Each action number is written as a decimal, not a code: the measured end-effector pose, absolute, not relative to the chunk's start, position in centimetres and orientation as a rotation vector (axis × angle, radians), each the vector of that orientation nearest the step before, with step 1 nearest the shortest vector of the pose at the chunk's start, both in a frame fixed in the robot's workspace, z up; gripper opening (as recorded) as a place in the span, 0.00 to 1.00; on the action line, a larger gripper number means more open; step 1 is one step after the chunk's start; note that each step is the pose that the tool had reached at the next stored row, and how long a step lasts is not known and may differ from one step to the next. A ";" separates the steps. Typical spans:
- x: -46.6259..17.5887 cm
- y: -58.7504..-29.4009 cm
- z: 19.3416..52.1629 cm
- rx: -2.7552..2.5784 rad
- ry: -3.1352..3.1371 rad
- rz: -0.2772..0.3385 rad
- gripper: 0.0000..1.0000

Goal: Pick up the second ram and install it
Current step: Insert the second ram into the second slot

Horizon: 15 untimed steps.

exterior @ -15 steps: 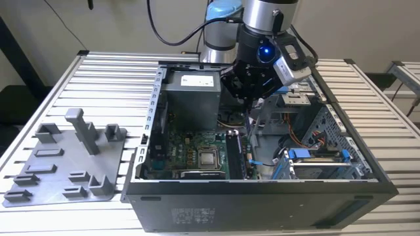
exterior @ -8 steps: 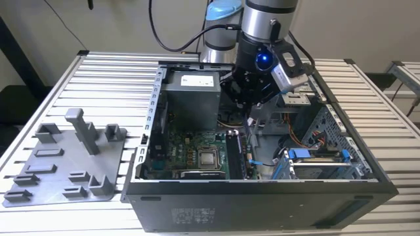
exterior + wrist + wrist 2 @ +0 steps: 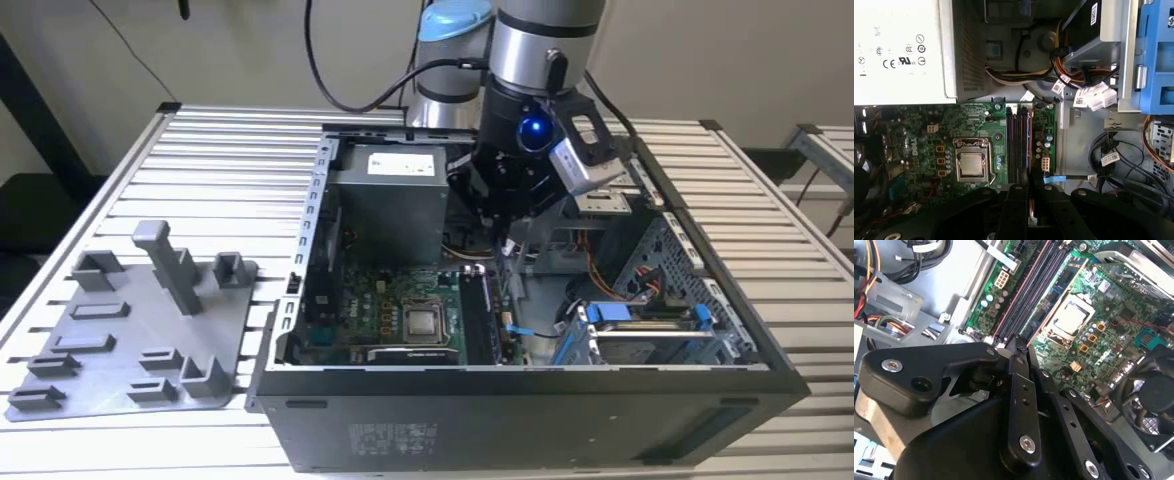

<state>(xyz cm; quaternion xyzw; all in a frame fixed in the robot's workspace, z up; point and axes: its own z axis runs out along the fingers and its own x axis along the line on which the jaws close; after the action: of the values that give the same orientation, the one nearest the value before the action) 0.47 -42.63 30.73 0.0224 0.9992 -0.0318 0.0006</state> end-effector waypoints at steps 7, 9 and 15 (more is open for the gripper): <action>0.4 -42.9 30.1 0.070 3.138 -0.100 0.14; 0.3 -42.9 29.9 0.070 3.138 -0.100 0.14; 0.0 -43.1 29.0 0.070 3.138 -0.100 0.14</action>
<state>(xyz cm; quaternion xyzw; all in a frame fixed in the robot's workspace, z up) -0.01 -43.05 29.00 0.0222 0.9992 -0.0319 0.0006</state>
